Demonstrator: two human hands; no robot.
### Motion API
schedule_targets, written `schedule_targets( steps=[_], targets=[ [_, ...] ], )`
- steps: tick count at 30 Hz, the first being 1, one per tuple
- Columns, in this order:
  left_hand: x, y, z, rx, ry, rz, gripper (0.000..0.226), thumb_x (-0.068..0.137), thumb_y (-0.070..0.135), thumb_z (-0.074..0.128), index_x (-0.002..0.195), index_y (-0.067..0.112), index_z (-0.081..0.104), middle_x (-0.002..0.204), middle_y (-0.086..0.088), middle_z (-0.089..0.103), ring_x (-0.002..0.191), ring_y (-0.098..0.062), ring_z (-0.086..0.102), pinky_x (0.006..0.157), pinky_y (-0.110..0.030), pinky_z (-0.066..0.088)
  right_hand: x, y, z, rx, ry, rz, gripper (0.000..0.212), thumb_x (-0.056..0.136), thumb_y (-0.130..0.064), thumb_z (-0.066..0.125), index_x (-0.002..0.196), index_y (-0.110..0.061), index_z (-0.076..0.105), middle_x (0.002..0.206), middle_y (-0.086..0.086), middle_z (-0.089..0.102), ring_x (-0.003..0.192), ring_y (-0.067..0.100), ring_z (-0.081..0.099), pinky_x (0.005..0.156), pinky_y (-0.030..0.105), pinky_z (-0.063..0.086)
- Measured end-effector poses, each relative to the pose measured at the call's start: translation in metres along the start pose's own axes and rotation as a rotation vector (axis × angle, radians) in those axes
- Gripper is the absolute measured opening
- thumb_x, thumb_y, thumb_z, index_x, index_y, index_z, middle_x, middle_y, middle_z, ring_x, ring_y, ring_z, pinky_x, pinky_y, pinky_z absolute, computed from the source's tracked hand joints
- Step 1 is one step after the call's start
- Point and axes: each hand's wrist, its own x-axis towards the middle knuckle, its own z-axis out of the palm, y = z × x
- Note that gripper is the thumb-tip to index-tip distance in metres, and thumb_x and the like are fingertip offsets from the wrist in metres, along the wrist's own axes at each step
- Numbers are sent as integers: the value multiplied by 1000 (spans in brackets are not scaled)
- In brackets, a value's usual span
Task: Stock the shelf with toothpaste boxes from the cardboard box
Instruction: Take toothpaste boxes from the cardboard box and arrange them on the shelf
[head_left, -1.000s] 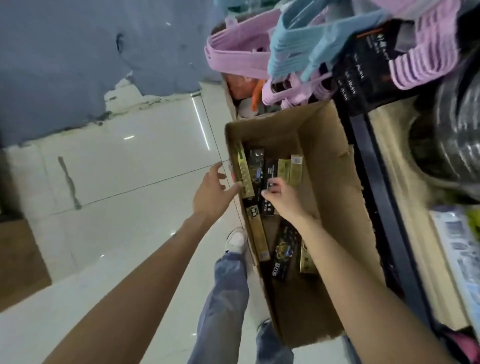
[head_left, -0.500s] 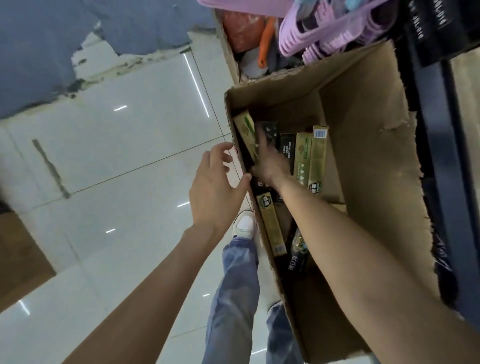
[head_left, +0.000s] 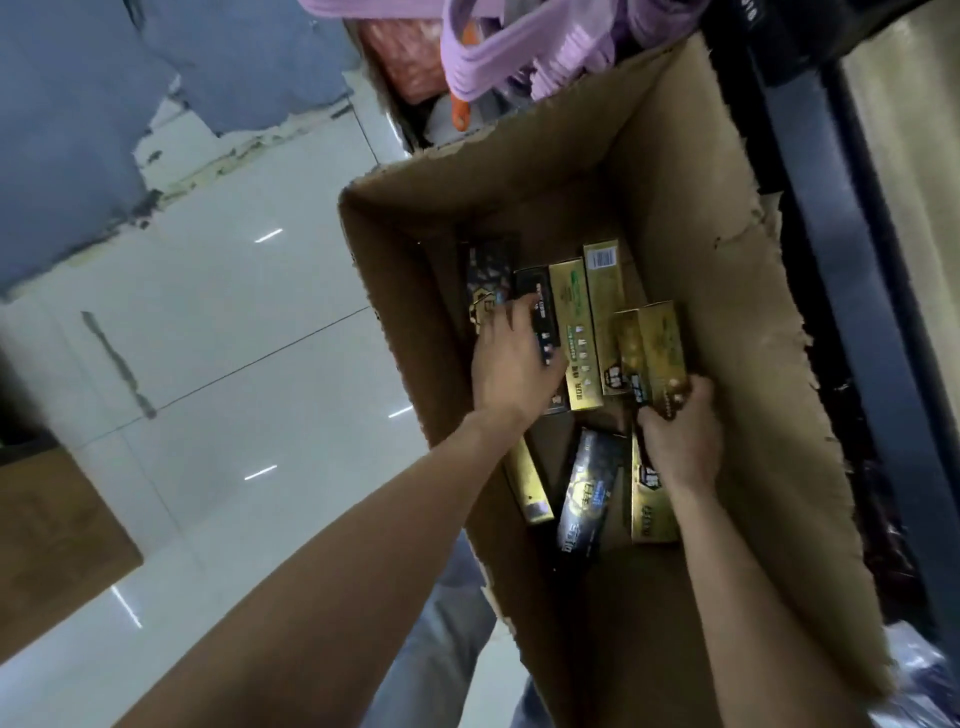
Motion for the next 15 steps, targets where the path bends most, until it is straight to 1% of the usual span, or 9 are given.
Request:
schedule_targets(
  steps=[1,3,6,7,8,10,12,13,15],
  targets=[
    [8,-2,12,87,-27,29,65,86,32,64,141,14,34,140,-9,40,132,-24,34,112,-35,28,4,9,0,-14,18,-16,49,82,-8,66,125,-9,44,118,12,59,106,31,57,81,33,42],
    [27,-4,30,298,-98,161,77,82,35,67,145,14,27,147,-11,31,136,-27,25,115,-38,22,14,21,4,-45,17,-49,52,83,-11,67,128,-8,42,123,14,56,110,32,55,81,29,38],
    [62,-3,41,655,-294,428,99,76,35,73,151,24,9,159,-9,2,145,-30,0,117,-48,3,24,30,14,-48,-39,-61,54,85,-16,67,131,-9,40,126,13,55,113,31,55,80,26,37],
    [75,0,41,750,-361,510,102,74,40,73,151,27,6,159,-7,-5,146,-30,-6,115,-50,-3,27,32,16,-47,-35,-63,52,85,-18,67,130,-10,41,125,12,57,112,30,56,79,26,38],
    [84,4,41,834,-410,586,104,73,46,72,151,29,5,159,-6,-8,146,-29,-9,114,-52,-6,29,33,18,-50,-29,-68,51,85,-19,67,129,-11,42,123,12,58,110,31,57,77,27,39],
    [99,16,43,1017,-459,717,102,71,57,68,150,31,10,160,-3,-2,146,-27,-8,112,-55,-10,34,34,21,-54,-30,-74,49,84,-20,67,126,-12,43,119,12,59,105,31,58,73,26,36],
    [111,24,47,1150,-495,807,89,75,62,58,149,27,21,158,-2,16,147,-26,1,112,-56,-9,35,34,21,-65,-42,-59,49,85,-21,66,128,-12,43,119,12,59,105,30,58,72,26,34],
    [115,29,46,1203,-511,856,80,79,64,51,146,26,29,154,-2,27,146,-25,8,112,-57,-7,34,35,19,-81,-42,-56,50,85,-22,65,129,-13,42,121,12,58,106,31,57,73,26,35],
    [124,36,41,1267,-503,987,66,84,63,38,138,25,44,143,-2,46,142,-26,24,115,-59,4,29,38,13,-107,-40,-47,52,87,-24,63,132,-14,40,124,12,58,108,31,57,77,31,41]
  ],
)
